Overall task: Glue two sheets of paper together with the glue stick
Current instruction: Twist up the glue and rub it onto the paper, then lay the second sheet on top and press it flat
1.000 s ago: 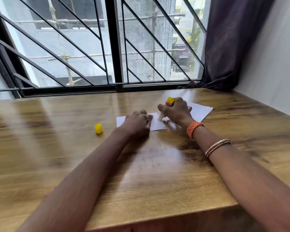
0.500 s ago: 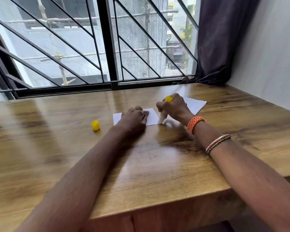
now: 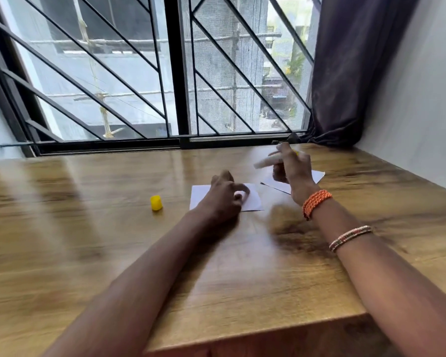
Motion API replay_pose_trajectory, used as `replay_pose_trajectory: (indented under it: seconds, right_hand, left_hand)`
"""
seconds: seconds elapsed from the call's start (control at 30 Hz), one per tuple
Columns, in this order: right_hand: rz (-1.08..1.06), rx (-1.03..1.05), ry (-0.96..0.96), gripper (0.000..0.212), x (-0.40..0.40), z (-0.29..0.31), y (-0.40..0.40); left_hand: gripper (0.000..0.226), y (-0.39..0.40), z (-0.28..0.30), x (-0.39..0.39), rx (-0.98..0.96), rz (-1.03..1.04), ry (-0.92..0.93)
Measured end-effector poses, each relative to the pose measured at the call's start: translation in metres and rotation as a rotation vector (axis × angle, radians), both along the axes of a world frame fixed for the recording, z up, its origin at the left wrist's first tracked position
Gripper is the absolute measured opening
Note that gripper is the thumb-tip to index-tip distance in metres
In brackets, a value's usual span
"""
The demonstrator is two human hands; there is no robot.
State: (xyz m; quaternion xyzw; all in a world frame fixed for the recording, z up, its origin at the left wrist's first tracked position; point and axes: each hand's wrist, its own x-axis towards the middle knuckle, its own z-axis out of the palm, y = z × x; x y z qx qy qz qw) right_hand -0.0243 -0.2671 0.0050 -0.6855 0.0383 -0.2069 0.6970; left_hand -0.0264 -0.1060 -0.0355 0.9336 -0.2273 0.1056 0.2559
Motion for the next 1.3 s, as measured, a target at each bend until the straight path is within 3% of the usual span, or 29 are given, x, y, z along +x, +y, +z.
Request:
replay_pose_trajectory:
  seconds: [0.17,0.23,0.4,0.57,0.73,0.87,1.03,1.17,1.3]
  right_hand:
    - [0.133,0.168,0.054,0.007,-0.001,0.004,0.008]
    - [0.212,0.195,0.07,0.007,0.0,0.003,0.013]
    - [0.327,-0.034,0.099,0.024,0.003,0.005,0.044]
    - [0.454,-0.154,0.047,0.02,0.011,0.004,0.112]
    - [0.418,-0.383,0.033,0.023,0.034,-0.005,0.174]
    - [0.376,-0.525,0.019,0.026,0.05,-0.017,0.2]
    - [0.409,-0.521,0.037,0.035,0.055,-0.025,0.202]
    - [0.448,-0.536,0.092,0.054,0.05,-0.014,0.193]
    - [0.287,-0.639,0.015,0.035,0.042,0.007,0.153]
  left_hand:
    - [0.027,0.002,0.008,0.003,-0.245,0.074,-0.028]
    - [0.03,0.014,0.017,0.004,-0.304,0.078,-0.084]
    - [0.034,0.068,0.039,0.003,-0.36,0.081,-0.211]
    - [0.033,0.147,0.031,0.001,-0.302,0.265,-0.228]
    - [0.031,0.188,0.011,0.004,-0.316,0.435,-0.085]
    - [0.029,0.188,0.006,0.008,-0.324,0.42,-0.033]
    - [0.029,0.177,0.004,0.009,-0.229,0.472,-0.099]
    - [0.021,0.166,0.014,0.0,-0.197,0.507,-0.309]
    - [0.017,0.142,0.029,-0.016,-0.244,0.378,-0.419]
